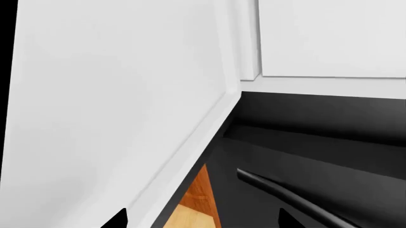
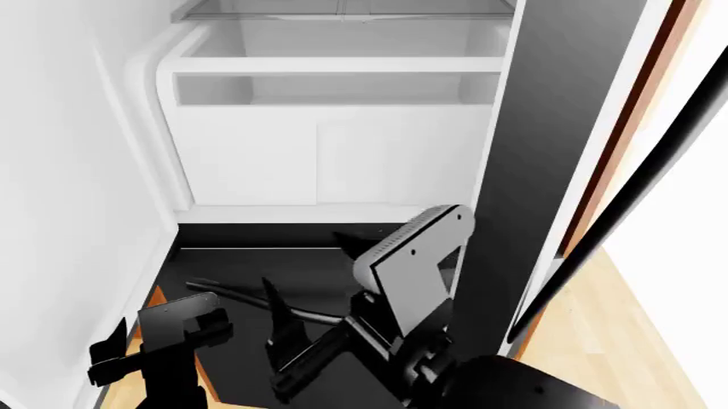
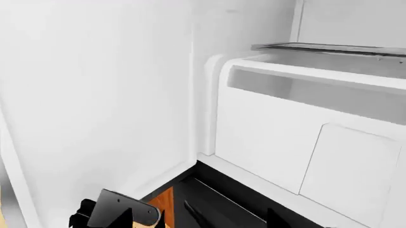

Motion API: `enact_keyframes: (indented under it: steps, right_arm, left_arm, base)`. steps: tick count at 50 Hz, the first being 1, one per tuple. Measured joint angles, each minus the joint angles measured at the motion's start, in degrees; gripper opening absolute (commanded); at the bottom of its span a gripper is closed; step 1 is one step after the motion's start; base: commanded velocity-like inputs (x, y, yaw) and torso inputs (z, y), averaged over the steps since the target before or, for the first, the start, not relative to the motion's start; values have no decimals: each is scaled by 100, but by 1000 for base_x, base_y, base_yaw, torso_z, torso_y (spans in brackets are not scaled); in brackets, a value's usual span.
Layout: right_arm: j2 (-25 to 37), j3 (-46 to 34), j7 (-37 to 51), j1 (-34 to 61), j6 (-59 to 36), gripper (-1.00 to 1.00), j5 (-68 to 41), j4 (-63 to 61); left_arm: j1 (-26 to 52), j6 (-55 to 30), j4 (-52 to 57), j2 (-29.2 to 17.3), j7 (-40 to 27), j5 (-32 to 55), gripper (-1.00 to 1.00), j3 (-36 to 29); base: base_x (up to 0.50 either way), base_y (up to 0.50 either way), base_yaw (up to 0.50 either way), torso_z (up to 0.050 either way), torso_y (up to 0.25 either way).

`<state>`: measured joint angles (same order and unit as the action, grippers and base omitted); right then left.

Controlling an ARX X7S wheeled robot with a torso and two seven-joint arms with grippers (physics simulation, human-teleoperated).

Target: Open the fridge doors

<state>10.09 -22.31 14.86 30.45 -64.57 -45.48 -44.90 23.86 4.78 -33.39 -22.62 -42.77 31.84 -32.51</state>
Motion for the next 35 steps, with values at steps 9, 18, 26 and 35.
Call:
enact_keyframes:
  steps: [9, 18, 26, 35]
  right_arm:
    - [-283, -40, -12, 709, 6, 100, 30, 569]
    - [-514, -182, -123, 1404, 160, 100, 173, 1322]
    - [-730, -347, -184, 1934, 477, 100, 310, 2152]
    - [-882, -675, 31, 2593, 1248, 100, 65, 3401]
  left_arm:
    - [17, 23, -47, 19, 23, -10, 100, -1]
    - [26, 29, -61, 27, 35, -5, 100, 5]
    - [46, 59, -111, 46, 64, -2, 100, 15]
    - [69, 108, -184, 74, 104, -5, 100, 23]
  base:
    - [0, 0, 0, 0, 0]
    - [0, 0, 0, 0, 0]
    - [0, 0, 0, 0, 0]
    - [0, 0, 0, 0, 0]
